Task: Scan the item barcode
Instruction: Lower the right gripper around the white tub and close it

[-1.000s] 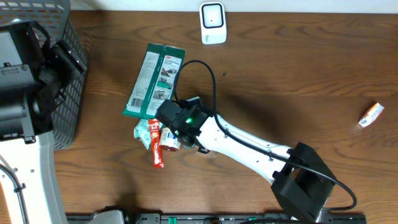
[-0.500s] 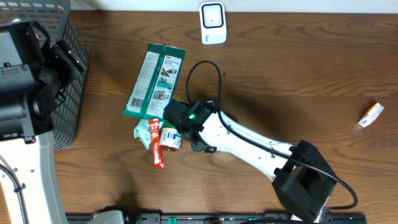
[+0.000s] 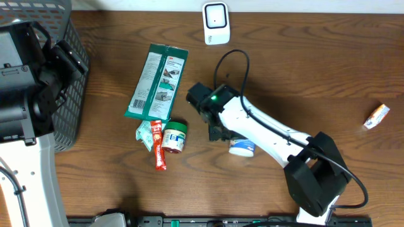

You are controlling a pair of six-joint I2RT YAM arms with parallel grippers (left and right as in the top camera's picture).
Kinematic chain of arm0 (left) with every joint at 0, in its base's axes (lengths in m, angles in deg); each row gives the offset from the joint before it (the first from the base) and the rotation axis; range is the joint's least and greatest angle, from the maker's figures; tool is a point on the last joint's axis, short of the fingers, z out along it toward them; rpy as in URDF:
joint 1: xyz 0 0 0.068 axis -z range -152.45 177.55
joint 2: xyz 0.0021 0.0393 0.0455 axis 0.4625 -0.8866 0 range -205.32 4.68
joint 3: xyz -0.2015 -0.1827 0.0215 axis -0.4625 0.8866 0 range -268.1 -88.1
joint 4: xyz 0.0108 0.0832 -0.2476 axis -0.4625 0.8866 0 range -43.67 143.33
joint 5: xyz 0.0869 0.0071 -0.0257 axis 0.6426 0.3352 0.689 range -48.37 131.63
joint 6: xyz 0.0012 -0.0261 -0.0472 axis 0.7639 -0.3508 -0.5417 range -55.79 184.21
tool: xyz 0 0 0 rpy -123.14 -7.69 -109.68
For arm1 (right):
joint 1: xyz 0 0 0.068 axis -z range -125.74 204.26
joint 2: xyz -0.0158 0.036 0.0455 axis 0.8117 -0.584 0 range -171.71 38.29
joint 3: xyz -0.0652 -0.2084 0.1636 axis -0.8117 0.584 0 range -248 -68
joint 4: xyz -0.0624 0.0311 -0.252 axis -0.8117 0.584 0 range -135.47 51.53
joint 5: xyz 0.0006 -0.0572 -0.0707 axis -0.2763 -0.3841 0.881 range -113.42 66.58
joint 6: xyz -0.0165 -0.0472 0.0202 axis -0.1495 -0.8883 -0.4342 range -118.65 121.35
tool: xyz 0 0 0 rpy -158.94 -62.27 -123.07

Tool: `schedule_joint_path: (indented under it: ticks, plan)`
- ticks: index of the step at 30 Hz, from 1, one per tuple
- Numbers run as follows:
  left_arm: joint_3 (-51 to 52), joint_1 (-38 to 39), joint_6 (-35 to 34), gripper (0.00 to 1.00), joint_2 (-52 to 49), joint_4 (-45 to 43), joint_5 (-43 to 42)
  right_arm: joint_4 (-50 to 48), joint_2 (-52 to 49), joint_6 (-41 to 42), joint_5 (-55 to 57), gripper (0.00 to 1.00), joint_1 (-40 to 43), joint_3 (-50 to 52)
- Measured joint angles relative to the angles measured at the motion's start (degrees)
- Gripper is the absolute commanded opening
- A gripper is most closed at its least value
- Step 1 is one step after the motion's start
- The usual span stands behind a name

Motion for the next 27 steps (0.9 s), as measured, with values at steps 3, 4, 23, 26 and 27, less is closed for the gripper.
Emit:
schedule_joint_path:
  ticks: [3, 4, 23, 26, 27]
  plan:
    - [0.0, 0.0, 0.0, 0.81, 0.0, 0.0, 0.0, 0.0, 0.0, 1.3, -0.5, 0.77, 0.7, 0.8]
    - [0.0, 0.0, 0.0, 0.81, 0.0, 0.0, 0.0, -0.2, 0.0, 1.5, -0.8, 0.75, 0.8, 1.2]
    - [0.0, 0.0, 0.0, 0.81, 0.0, 0.0, 0.0, 0.2, 6.6, -0.4, -7.1, 0.73, 4.2, 4.2]
    - [0.0, 0.0, 0.0, 0.81, 0.0, 0.0, 0.0, 1.3, 8.1, 0.5, -6.1, 0.73, 5.7, 4.2]
    - [0.0, 0.0, 0.0, 0.81, 0.0, 0.0, 0.0, 1.6, 8.2, 0.7, -5.9, 0.73, 6.6, 4.2]
